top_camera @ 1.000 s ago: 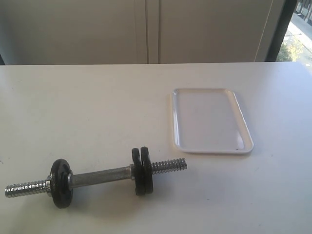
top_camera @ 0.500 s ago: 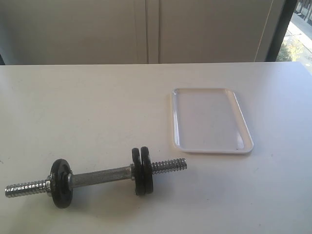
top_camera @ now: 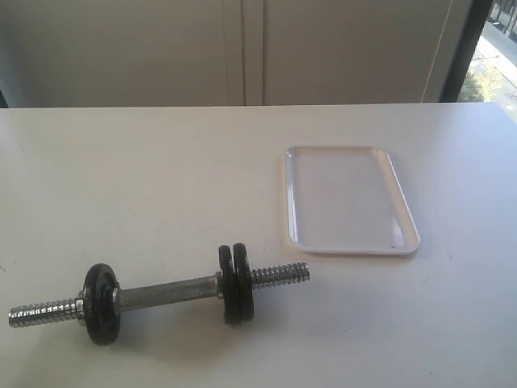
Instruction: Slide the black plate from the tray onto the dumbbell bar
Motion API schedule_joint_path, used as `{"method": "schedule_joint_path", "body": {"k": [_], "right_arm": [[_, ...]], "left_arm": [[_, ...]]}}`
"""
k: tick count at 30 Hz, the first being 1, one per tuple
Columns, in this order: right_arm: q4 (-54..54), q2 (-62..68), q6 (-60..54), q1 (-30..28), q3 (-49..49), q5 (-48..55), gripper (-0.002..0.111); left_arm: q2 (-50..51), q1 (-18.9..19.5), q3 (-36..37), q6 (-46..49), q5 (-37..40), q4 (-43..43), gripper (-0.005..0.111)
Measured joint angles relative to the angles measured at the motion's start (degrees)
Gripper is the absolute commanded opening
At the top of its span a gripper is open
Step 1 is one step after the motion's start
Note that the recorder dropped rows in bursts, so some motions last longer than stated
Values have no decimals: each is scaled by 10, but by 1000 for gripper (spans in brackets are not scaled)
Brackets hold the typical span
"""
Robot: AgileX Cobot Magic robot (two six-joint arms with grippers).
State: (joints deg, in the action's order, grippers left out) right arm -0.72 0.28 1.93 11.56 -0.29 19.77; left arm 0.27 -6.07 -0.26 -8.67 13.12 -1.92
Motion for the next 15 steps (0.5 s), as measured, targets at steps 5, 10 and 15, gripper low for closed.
{"method": "schedule_joint_path", "body": {"k": [5, 10, 15], "right_arm": [[2, 0, 0, -50, 0, 0, 0], [2, 0, 0, -52, 0, 0, 0], [2, 0, 0, -52, 0, -1, 0]], "left_arm": [[0, 0, 0, 0, 0, 0, 0], [0, 0, 0, 0, 0, 0, 0], [0, 0, 0, 0, 0, 0, 0]]}}
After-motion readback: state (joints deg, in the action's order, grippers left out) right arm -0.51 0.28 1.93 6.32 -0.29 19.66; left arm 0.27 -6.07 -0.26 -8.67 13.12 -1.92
